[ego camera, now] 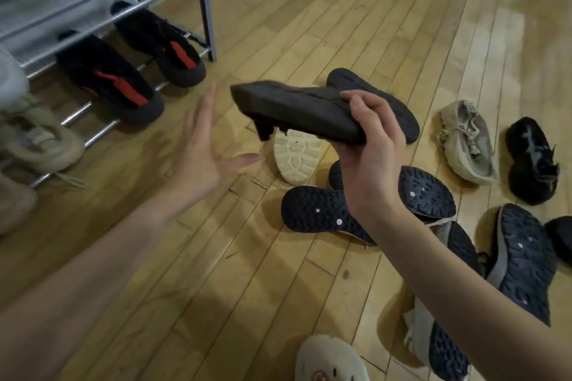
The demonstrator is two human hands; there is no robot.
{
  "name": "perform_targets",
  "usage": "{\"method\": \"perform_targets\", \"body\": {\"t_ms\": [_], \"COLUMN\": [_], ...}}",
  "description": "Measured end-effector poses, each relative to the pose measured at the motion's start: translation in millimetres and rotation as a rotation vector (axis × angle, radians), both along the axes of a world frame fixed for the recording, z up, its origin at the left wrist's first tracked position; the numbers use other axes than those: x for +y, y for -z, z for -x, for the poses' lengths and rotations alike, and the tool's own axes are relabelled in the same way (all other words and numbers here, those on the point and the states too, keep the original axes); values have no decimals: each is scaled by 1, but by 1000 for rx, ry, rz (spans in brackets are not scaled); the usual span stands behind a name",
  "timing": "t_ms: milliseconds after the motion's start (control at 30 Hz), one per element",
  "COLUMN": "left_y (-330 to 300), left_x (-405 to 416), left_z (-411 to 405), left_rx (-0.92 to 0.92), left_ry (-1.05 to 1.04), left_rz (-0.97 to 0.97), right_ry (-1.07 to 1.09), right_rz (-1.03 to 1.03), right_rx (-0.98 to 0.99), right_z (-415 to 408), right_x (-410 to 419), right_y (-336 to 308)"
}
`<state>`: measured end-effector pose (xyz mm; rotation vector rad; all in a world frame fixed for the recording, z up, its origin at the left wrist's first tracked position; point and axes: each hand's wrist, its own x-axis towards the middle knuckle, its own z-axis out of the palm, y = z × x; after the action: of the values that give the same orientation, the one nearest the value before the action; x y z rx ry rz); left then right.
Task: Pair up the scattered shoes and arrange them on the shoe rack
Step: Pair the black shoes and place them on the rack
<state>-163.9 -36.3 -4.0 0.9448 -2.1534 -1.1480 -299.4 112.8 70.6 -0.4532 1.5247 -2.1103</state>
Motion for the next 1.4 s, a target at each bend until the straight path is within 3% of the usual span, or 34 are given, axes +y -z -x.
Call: {"method": "perform_targets", "body": {"t_ms": [67,133,200,267,400,667,833,900,1333,1400], "left_y": [4,9,14,14,19,29,19,18,39,38], "left_x": [-6,-13,-19,-20,-9,-7,-23,-30,-39,-39], "left_z": [-9,-15,-22,-27,-26,-13,32,51,80,75], "left_rx": [-2,-29,-57,-13,44,-59,-107,-117,-104,-98], "left_ry": [-21,-30,5,31,-61,-178,-165,-155,-121,-133], "left_rz": [102,79,-91,-284,-431,-530,-561,-548,-629,-630], "right_ry": [-95,-163,-237,-334,-295,-26,-205,-320,-364,-284], "right_rz": [23,27,39,58,-62,-722,-1190,-1352,-1473,-1461], "right_rx": [-205,-400,-546,-562,-352,296,962,1128,888,940], "right_z": [0,2,5,10,25,77,174,209,284,278], "right_x": [-5,-11,-16,-20,-28,-31,-69,-87,-126,-128], "right_y": [-3,-2,2,6,12,87,115,121,145,148]}}
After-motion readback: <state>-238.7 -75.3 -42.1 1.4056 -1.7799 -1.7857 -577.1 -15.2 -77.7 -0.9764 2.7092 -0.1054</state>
